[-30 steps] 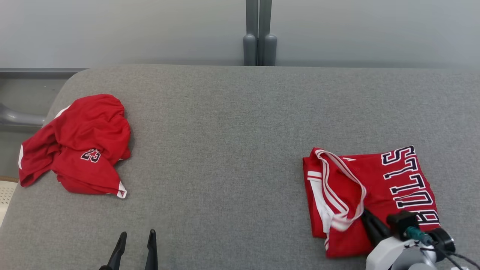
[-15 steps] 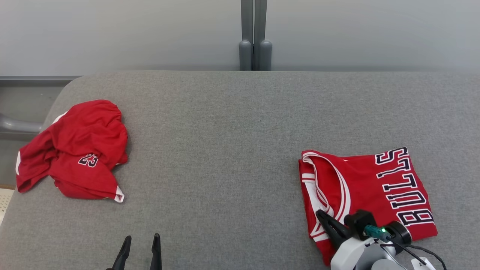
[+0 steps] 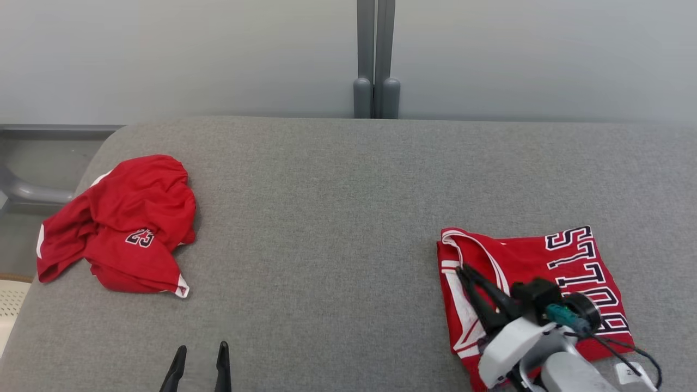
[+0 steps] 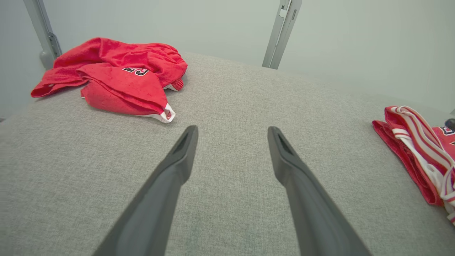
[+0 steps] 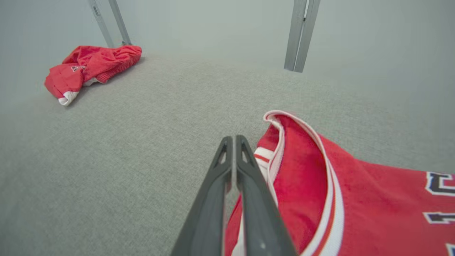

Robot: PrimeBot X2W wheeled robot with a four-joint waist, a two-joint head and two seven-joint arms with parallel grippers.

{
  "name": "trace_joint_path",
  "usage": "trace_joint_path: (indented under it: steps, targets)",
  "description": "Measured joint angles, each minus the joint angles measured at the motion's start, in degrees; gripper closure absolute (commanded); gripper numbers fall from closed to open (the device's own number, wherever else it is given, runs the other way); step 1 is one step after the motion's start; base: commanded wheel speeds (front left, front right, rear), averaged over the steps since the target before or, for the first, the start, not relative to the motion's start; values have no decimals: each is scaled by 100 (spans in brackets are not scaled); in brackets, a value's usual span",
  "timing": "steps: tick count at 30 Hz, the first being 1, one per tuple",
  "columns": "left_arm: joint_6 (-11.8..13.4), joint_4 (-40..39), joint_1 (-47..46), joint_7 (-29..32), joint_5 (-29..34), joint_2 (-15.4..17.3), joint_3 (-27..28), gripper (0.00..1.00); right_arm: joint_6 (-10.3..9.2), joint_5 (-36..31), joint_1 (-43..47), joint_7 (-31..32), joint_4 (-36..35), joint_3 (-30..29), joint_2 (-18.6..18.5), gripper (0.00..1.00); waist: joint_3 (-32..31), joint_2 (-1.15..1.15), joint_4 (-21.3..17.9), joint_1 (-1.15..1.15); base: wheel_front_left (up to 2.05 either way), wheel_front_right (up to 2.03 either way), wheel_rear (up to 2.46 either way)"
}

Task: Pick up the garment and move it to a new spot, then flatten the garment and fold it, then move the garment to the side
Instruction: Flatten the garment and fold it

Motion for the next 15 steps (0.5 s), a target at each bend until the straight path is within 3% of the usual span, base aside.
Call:
trace_joint_path:
  steps: [1, 7, 15]
  targets:
    - [10, -38, 36, 1, -1, 0, 41, 0, 0, -76, 157, -1, -385, -226, -74, 0, -27, 0, 3, 0, 0, 0, 0]
    - [5, -140, 142, 0, -8, 0, 171, 0, 0, -380, 1160, -7, -1846, -1532, -227, 0, -107, 0, -54, 0, 0, 0, 0]
    - [-94, -121, 92, 0, 119, 0, 303, 0, -1, -488, 1883, -7, -2025, -2646, -215, 0, -105, 0, -62, 0, 0, 0, 0]
